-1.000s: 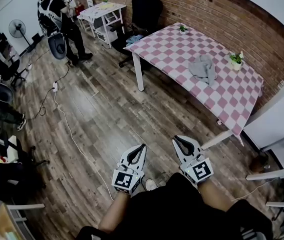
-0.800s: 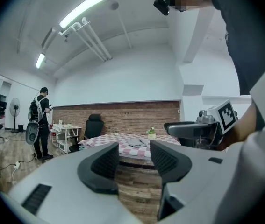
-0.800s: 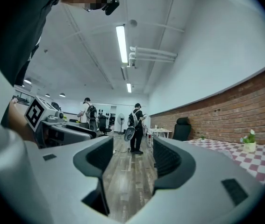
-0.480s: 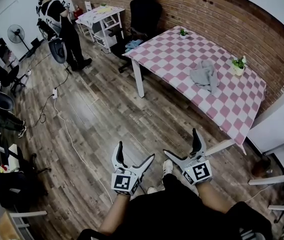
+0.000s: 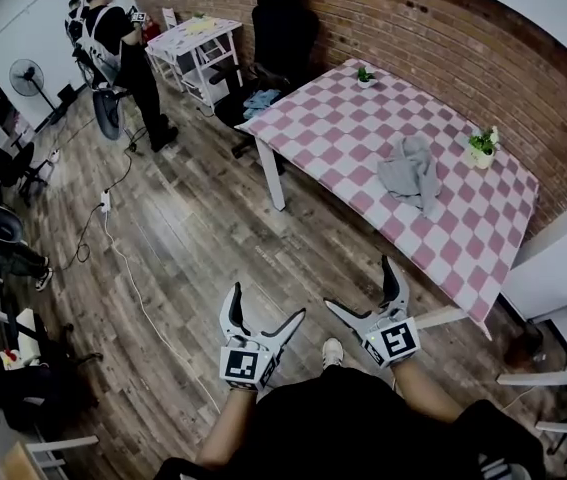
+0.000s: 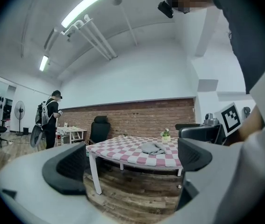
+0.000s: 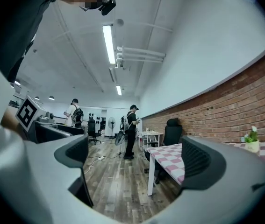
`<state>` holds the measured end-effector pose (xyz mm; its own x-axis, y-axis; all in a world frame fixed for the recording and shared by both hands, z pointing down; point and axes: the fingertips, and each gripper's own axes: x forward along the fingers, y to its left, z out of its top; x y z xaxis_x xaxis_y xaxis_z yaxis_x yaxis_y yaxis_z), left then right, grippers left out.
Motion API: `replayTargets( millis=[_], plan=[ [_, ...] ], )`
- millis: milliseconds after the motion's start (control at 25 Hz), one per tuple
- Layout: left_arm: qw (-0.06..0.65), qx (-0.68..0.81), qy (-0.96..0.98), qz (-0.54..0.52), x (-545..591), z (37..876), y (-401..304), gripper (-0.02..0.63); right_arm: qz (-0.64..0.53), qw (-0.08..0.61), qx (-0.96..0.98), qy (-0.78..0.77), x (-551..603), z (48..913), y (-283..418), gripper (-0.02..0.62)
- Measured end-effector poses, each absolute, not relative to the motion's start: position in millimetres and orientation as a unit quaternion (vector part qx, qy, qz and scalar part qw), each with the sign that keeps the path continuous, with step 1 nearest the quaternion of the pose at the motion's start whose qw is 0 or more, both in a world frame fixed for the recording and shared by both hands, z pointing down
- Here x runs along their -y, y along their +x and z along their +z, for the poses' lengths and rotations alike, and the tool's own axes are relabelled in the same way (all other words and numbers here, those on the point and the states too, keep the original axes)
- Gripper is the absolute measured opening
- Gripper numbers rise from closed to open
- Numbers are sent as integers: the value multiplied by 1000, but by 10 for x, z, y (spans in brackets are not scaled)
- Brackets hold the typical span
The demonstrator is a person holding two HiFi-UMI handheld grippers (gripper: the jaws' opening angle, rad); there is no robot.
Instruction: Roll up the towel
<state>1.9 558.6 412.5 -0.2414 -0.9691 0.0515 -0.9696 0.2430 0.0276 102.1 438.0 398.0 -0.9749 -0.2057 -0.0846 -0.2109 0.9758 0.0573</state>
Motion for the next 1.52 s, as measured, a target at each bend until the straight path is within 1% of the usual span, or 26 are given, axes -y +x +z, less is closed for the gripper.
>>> replayTargets(
  millis=[400, 680, 960, 1240, 1520],
  plan=[
    [31, 769, 638, 24, -4509, 4144, -194, 594, 30, 32, -993, -108, -3314, 4023, 776, 592],
    [35, 754, 656, 28, -3978, 4171, -358, 594, 25, 21, -992, -124, -2854, 4095, 656, 592],
    [53, 729, 682, 27, -3422, 4326, -727, 592, 18, -2, -988, -155, -2377, 4268, 399, 592],
    [45, 696, 716, 34, -2758, 4348, -1314, 592, 19, 5, -980, -199, -1872, 4225, -118, 592],
    [49, 652, 755, 41, -2269, 4323, -1696, 592, 10, 2, -970, -242, -1534, 4236, -494, 592]
  ],
)
